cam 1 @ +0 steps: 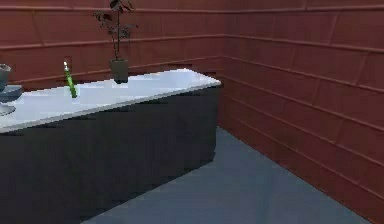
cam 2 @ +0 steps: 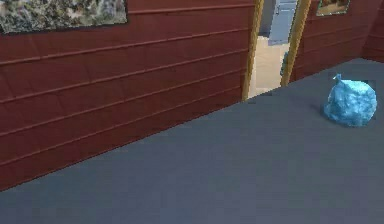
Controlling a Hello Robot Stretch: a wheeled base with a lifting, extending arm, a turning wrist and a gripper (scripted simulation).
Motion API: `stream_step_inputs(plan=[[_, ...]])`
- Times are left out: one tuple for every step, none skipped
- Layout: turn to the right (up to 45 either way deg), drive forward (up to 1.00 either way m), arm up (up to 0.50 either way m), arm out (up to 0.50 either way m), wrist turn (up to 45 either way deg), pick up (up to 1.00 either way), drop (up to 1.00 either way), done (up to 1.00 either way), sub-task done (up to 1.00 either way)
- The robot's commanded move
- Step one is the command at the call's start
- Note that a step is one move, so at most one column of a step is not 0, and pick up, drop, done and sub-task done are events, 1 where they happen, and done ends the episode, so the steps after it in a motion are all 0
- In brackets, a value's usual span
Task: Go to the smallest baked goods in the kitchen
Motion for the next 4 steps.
stream_step_inputs(plan=[[0.0,0.95,0.00,0.00,0.0,0.00,0.00,0.00,0.00],[-15.0,0.00,0.00,0.00,0.0,0.00,0.00,0.00,0.00],[-3.0,0.00,0.00,0.00,0.0,0.00,0.00,0.00,0.00],[0.0,1.00,0.00,0.00,0.0,0.00,0.00,0.00,0.00]])
